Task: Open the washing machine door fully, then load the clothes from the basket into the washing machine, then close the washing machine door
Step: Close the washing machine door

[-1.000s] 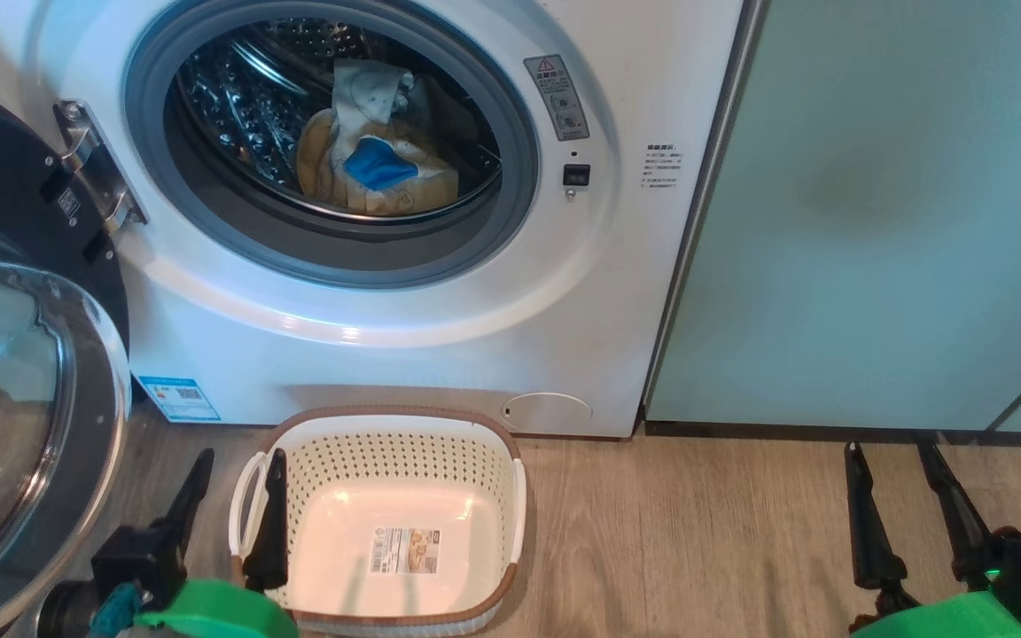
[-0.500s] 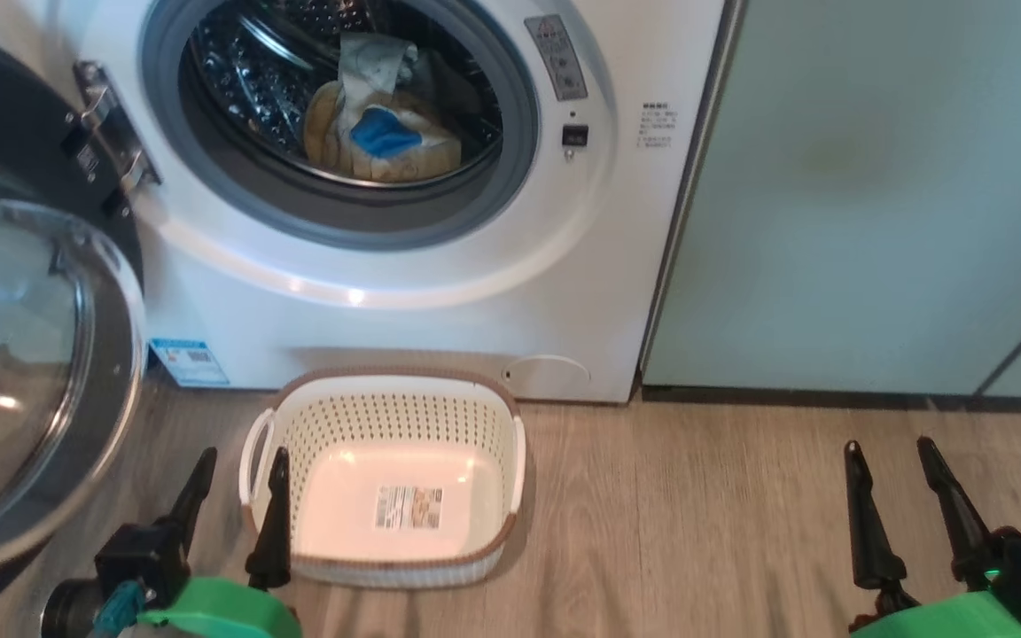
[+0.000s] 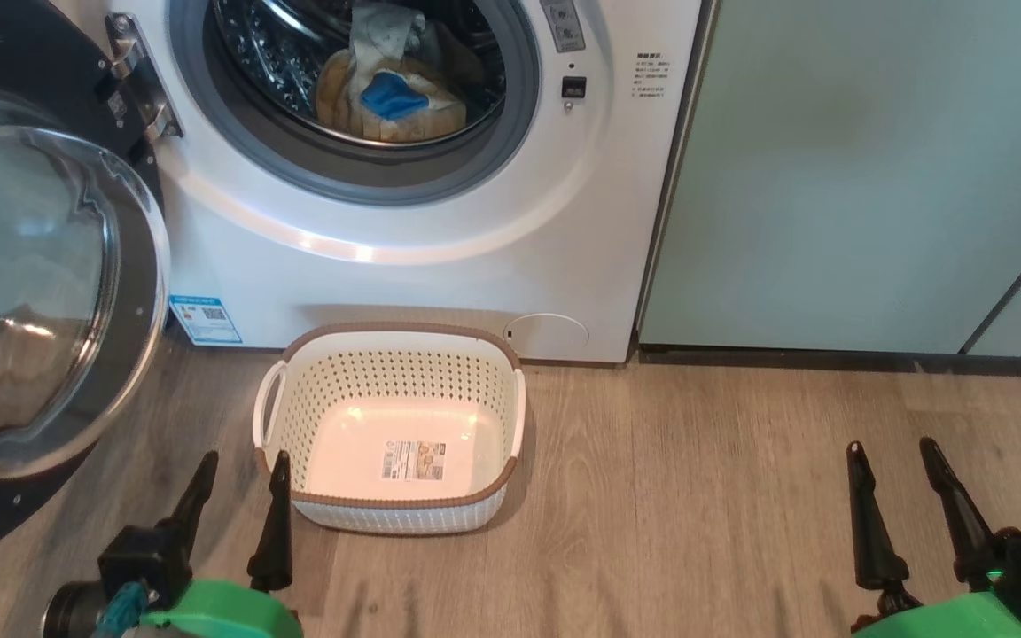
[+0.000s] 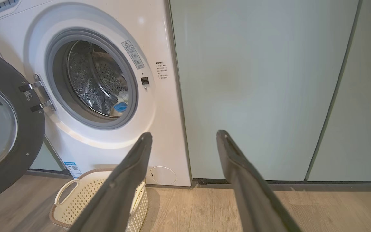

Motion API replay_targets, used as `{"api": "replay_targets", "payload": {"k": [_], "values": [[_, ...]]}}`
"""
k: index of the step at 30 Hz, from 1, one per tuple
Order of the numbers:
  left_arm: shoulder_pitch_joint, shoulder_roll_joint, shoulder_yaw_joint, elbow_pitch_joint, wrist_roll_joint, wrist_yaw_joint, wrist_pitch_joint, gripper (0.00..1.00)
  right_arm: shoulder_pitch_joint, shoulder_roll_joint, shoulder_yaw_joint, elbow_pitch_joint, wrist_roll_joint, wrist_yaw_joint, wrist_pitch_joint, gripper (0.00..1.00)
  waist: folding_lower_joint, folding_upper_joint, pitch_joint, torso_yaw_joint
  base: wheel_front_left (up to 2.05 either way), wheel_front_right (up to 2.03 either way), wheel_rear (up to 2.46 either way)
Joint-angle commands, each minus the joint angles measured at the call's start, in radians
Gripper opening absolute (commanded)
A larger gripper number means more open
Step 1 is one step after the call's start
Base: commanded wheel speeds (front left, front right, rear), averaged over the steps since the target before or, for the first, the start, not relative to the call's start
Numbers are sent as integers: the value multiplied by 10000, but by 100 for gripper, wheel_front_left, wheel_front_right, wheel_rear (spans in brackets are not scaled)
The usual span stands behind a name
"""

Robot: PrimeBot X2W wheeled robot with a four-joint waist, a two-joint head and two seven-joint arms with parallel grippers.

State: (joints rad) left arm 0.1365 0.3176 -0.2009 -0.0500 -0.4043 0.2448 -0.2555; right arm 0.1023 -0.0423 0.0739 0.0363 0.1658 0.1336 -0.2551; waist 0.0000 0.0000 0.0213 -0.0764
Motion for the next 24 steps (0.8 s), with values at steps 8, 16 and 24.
{"api": "replay_targets", "payload": {"k": [8,16,24], "values": [[-631,112,394,-258,200,28,-61,100,-293,-79,189,-303,57,-29,-67,100,0,0,30,-15,-2,2,0],[-672,84,428,-327,271,23,-61,100,-272,-79,178,-278,44,-29,-67,100,0,0,-6,0,0,0,0],[-650,-9,449,-374,356,-90,-62,100,-191,-79,128,-270,19,-29,-67,100,0,0,-89,181,0,0,0]]}}
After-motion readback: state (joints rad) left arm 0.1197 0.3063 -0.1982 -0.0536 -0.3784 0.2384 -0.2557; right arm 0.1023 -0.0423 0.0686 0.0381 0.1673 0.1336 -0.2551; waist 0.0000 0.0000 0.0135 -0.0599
